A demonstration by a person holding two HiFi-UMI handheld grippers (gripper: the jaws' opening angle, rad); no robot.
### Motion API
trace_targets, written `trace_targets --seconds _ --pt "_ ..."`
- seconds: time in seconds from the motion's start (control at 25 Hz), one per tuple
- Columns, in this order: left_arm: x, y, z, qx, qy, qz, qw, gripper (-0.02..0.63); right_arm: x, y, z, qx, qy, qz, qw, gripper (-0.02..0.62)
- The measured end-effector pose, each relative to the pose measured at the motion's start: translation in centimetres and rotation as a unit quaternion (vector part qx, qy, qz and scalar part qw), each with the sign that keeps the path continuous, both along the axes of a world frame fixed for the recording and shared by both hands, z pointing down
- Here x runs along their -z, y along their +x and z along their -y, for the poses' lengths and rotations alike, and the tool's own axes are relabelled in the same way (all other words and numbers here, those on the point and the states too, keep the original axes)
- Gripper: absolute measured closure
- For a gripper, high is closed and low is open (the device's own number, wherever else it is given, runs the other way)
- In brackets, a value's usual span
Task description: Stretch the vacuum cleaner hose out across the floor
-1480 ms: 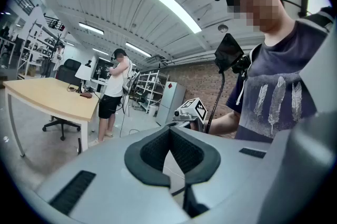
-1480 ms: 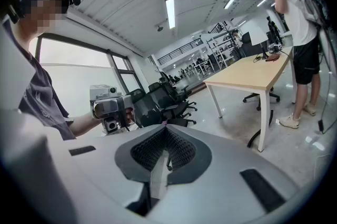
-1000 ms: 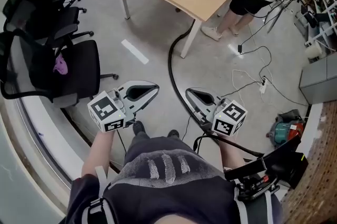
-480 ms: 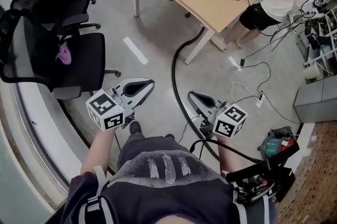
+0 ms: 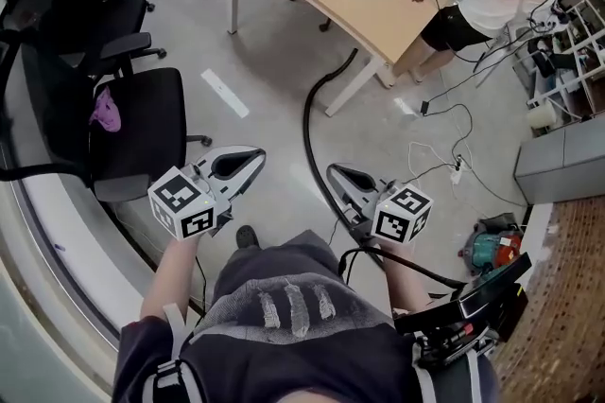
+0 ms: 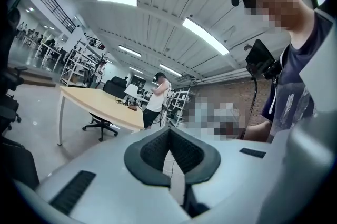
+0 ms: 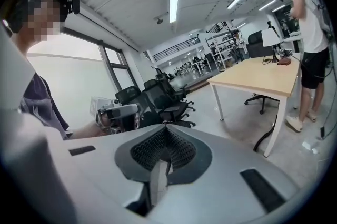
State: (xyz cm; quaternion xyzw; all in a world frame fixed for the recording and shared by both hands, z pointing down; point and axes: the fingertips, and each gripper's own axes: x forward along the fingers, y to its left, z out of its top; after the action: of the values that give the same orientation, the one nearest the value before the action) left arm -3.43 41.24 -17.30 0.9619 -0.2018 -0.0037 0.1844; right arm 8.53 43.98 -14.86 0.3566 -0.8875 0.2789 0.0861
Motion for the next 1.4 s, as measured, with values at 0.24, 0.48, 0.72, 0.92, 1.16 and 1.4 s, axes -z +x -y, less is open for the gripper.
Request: trace_targets --seconds 0.24,0.48,0.72,0.92,1.16,1.4 --pt "-1.7 -0.5 1.9 -0.01 -0.012 0.01 0.9998 0.6 -2.8 -1.6 2.1 0.0 -0.032 -0.005 0.999 0.591" --pt "-2.9 0.6 4.7 -0.015 -0.025 0.05 0.9983 0.6 -4.7 -0.7 5.9 0.0 -0.04 0.011 0.999 0.591" --pt "-3.6 5.3 10.3 -0.021 -0.023 0.095 0.9949 0.6 -8.1 3.6 12.0 -0.027 -0.051 0.024 0.998 0.591" --pt "-4.4 9.6 15.6 -0.025 -0.025 0.12 0.9922 0.6 -8.3 6.7 17.4 -0.016 -0.043 0.022 0.999 0.591" --pt "-3.4 11.2 20.6 0.002 -0.001 0.12 0.9928 0.6 -5.3 7.2 22.9 0.033 0.0 0.005 0.999 0.591" --pt "-4.1 8.2 24.5 -0.016 -0.007 0.097 0.9951 0.6 -5.2 3.1 27.4 0.076 -0.006 -0.027 0.997 0.591"
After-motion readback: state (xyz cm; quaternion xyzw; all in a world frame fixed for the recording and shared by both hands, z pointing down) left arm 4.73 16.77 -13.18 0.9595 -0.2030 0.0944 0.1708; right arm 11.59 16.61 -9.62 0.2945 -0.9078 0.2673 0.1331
